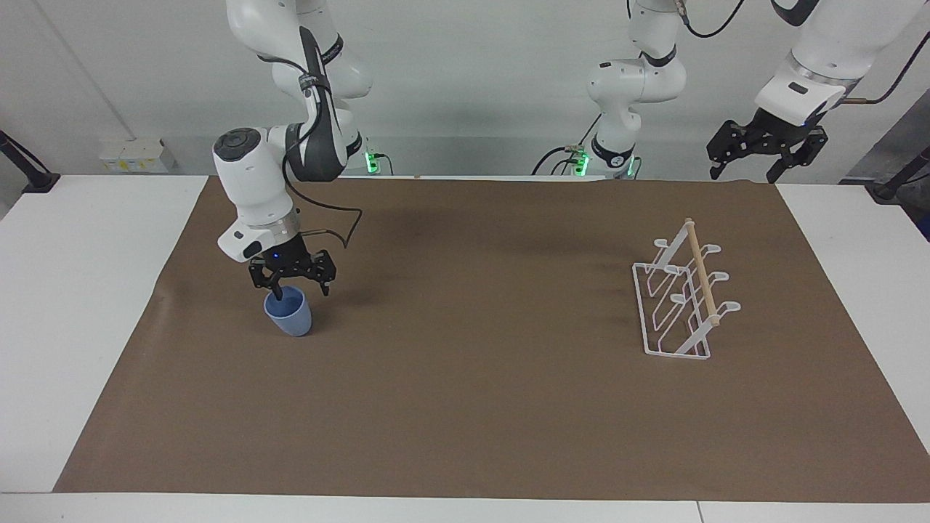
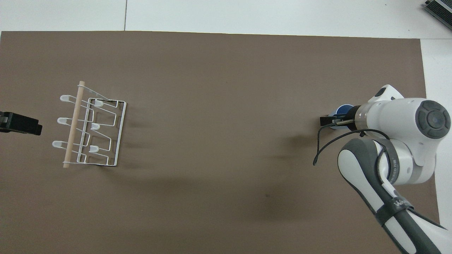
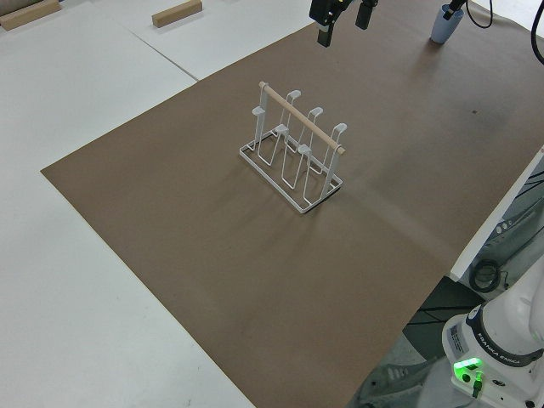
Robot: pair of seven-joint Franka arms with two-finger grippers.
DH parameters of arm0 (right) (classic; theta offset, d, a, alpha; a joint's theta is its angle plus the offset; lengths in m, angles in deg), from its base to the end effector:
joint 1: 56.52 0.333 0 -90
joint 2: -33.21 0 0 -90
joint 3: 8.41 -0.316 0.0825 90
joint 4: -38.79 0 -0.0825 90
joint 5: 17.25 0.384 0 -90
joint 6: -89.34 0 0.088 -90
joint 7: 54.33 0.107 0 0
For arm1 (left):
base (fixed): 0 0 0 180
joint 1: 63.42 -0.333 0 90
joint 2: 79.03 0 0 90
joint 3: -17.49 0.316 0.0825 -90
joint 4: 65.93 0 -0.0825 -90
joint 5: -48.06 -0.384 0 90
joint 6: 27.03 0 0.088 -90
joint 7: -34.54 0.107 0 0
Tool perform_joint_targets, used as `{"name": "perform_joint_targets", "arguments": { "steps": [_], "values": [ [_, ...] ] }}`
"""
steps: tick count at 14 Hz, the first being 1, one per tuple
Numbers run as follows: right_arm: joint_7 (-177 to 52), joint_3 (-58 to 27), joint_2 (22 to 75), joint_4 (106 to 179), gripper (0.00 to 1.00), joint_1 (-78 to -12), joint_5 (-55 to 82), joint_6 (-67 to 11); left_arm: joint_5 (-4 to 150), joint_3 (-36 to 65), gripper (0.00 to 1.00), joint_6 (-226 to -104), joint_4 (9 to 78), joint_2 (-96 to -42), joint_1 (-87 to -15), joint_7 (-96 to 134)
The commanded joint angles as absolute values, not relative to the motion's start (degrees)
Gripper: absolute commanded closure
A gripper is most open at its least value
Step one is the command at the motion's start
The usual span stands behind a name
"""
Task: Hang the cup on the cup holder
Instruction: 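Close the right gripper on the rim of the blue cup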
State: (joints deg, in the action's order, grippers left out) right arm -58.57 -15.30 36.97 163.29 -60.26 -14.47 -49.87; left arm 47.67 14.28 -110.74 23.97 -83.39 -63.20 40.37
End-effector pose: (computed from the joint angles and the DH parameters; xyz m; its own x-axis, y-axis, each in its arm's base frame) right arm 0.5615 0.0305 0.3818 0.9773 0.0893 0.1923 0.0972 -0.9948 -0.0318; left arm 0.5183 -0.0316 0.6567 0.9866 -0.1598 -0.0330 -0.1602 -0.9871 -0.0077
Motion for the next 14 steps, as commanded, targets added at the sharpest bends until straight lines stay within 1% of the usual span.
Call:
{"name": "perform_joint_targets", "arguments": {
  "steps": [1,5,6,8,10,14],
  "values": [
    [-57.6,-15.4,37.8,163.2,0.01,-60.3,-15.1,-50.7,46.9,13.9,0.00,-110.9,26.0,-85.2,-63.9,40.8],
    [-57.7,-15.3,38.0,163.5,0.04,-60.6,-15.1,-50.6,46.9,13.9,0.00,-110.8,26.0,-85.2,-63.9,40.8],
    [-57.8,-15.3,38.4,163.7,0.06,-60.7,-15.1,-50.6,46.9,13.9,0.00,-110.8,26.0,-85.2,-63.9,40.8],
    [-57.8,-15.3,38.4,164.0,0.16,-60.9,-15.1,-50.6,46.9,13.9,0.00,-110.8,26.0,-85.2,-63.9,40.8],
    [-57.9,-15.3,38.3,164.0,0.17,-61.1,-15.1,-50.6,46.9,13.9,0.00,-110.8,26.0,-85.2,-63.9,40.8],
    [-58.1,-15.2,38.3,164.0,0.23,-61.4,-15.1,-50.5,46.9,13.9,0.00,-110.8,26.0,-85.2,-63.9,40.9]
  ]
}}
